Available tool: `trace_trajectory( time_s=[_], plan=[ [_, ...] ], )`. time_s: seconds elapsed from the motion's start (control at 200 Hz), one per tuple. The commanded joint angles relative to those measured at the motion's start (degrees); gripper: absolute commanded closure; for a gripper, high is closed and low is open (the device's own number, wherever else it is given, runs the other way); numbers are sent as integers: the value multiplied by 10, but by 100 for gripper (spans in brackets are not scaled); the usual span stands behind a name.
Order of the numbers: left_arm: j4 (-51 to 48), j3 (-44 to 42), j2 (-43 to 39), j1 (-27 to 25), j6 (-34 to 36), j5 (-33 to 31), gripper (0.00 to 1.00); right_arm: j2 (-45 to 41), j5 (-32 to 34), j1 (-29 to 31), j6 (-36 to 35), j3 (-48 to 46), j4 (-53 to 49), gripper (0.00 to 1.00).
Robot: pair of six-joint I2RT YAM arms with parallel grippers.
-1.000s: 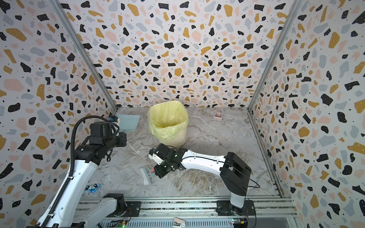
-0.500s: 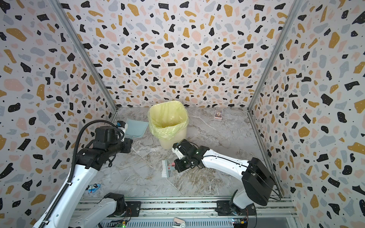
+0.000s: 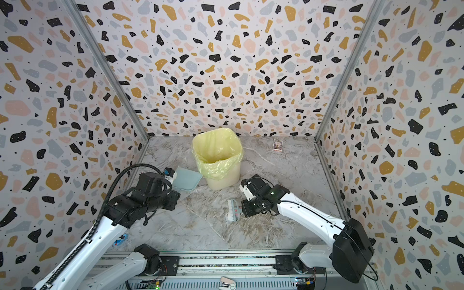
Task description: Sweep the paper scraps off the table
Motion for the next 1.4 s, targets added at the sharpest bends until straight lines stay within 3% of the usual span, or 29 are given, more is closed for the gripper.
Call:
trace_trajectory(
  time_s=[0.0, 0.235, 0.471, 0.686, 1.061, 1.392],
  plan=[
    [-25, -9, -21, -9, -25, -8, 100, -15, 8, -2, -16, 47, -61, 100],
    [-67, -23, -56, -16, -35, -5, 100, -19, 42, -11, -40, 112, -116, 100],
    [-70, -50, -70, -48, -61, 37, 100, -20, 146, -23, -62, 141, -190, 100],
    [-42, -80, -70, -127, -96, 66, 100, -24, 216, -32, -72, 144, -233, 100],
    [81, -116, 37, -348, -176, 40, 100, -14, 239, -32, -72, 151, -245, 100],
    [138, -115, 128, -394, -161, 36, 100, -7, 215, -31, -69, 135, -224, 100]
  ],
)
